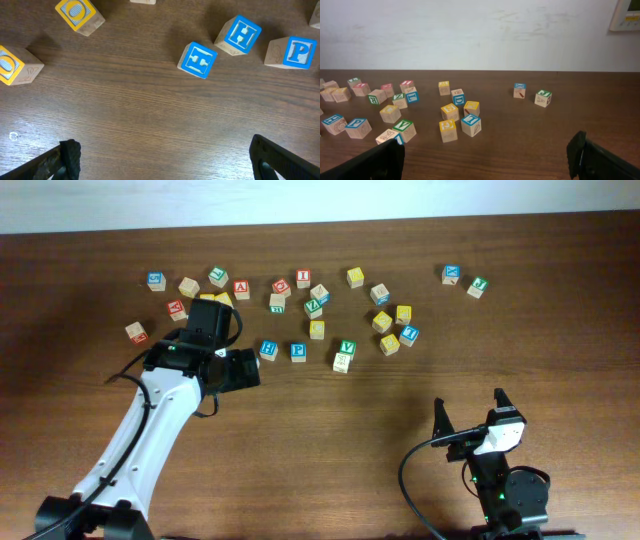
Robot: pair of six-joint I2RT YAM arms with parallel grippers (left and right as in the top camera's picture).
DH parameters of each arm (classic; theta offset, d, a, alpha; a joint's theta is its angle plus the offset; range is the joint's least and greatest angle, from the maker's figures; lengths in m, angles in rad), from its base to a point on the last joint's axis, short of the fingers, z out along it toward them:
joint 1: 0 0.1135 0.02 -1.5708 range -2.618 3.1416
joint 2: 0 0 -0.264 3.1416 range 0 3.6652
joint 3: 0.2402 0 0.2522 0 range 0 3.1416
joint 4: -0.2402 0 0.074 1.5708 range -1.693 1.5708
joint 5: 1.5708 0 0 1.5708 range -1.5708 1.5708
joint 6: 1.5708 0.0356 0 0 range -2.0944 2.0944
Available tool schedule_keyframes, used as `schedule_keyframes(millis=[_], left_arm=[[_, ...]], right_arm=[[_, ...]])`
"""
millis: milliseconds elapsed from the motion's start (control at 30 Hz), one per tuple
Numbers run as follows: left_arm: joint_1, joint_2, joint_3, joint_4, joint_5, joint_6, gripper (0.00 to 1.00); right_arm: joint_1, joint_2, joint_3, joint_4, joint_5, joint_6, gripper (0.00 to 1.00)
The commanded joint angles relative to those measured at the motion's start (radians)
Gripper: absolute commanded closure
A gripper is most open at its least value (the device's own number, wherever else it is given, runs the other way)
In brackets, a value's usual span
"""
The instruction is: Spell out ICRA
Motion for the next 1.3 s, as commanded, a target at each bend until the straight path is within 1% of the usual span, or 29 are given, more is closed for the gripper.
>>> schedule_keyframes(millis=[0, 233, 433, 567, 767, 1033, 1100, 1200, 1267], left_arm=[[-0.001, -0.006, -0.005, 0.032, -0.014, 0.001, 0.01], [-0.001, -0.006, -0.005, 0.192, -0.015, 0.002, 0.01], [-0.001, -0.006, -0.005, 0.225, -0.02, 0.002, 0.01], [0.0, -0.006, -0.005, 0.239, -0.151, 0.002, 0.01], [0.0, -0.006, -0.005, 0.239, -0.257, 0.002, 0.01], [0.016, -0.006, -0.005, 0.24, -0.257, 0.002, 0.01], [0.051, -0.006, -0.005, 0.239, -0.253, 0.002, 0.01], [0.128, -0.006, -0.005, 0.223, -0.169, 0.002, 0.01], [0.171, -0.006, -0.005, 0.2, -0.14, 0.002, 0.01]], right_arm=[[-0.007, -0.005, -0.005, -0.006, 0.008, 0.003, 0.02], [-0.007, -0.005, -0.005, -0.006, 0.008, 0.003, 0.02], [-0.007, -0.005, -0.005, -0.006, 0.008, 0.003, 0.02], [-0.007, -0.005, -0.005, -0.006, 0.008, 0.003, 0.02], [-0.007, -0.005, -0.005, -0.006, 0.008, 0.003, 0.02], [-0.007, -0.005, -0.005, -0.006, 0.008, 0.003, 0.02], [-0.007, -0.005, -0.005, -0.006, 0.008, 0.003, 0.02], [-0.007, -0.005, -0.005, -0.006, 0.008, 0.003, 0.02], [-0.007, -0.005, -0.005, -0.006, 0.008, 0.003, 0.02]])
